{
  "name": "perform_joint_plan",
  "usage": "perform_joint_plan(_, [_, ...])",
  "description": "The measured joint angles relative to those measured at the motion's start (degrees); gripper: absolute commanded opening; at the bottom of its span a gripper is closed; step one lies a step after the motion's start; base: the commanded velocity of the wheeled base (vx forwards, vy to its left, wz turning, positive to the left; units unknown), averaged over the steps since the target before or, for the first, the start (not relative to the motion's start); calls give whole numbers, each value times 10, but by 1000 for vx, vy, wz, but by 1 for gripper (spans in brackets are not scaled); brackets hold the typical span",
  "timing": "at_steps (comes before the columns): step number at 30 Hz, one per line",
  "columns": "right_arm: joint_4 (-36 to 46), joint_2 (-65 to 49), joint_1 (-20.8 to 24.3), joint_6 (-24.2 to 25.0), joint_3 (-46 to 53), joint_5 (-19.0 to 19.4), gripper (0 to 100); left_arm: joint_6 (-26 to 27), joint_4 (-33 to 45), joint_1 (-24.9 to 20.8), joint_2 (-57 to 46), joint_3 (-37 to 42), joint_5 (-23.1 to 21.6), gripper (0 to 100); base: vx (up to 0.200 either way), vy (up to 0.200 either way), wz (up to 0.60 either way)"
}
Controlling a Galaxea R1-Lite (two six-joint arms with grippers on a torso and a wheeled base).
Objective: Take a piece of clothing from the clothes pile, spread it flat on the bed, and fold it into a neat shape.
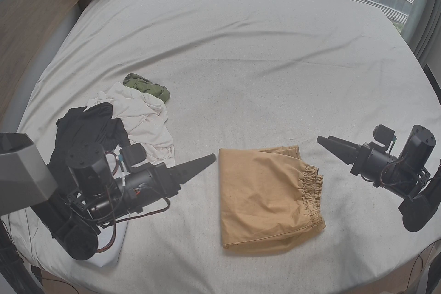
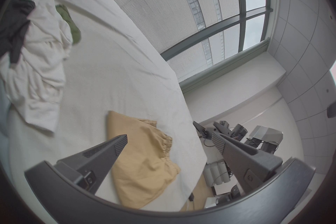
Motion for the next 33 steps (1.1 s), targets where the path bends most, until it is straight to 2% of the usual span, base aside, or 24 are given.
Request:
perform_joint_plan(4, [0, 0, 6, -31, 33, 1, 100, 33, -4, 28, -5, 24, -18, 100, 0, 0, 0])
perform_joint_plan(12, [-1, -1, 15, -36, 54, 0, 100, 94, -21, 39, 6, 52, -17, 100, 0, 0, 0])
perform_joint_plan(22, [1, 5, 3, -37, 58, 0, 100, 98, -23, 40, 18, 59, -18, 100, 0, 0, 0])
perform_joint_plan(33, [1, 83, -62, -80, 58, 0, 100, 99, -22, 40, 38, 55, -19, 100, 0, 0, 0])
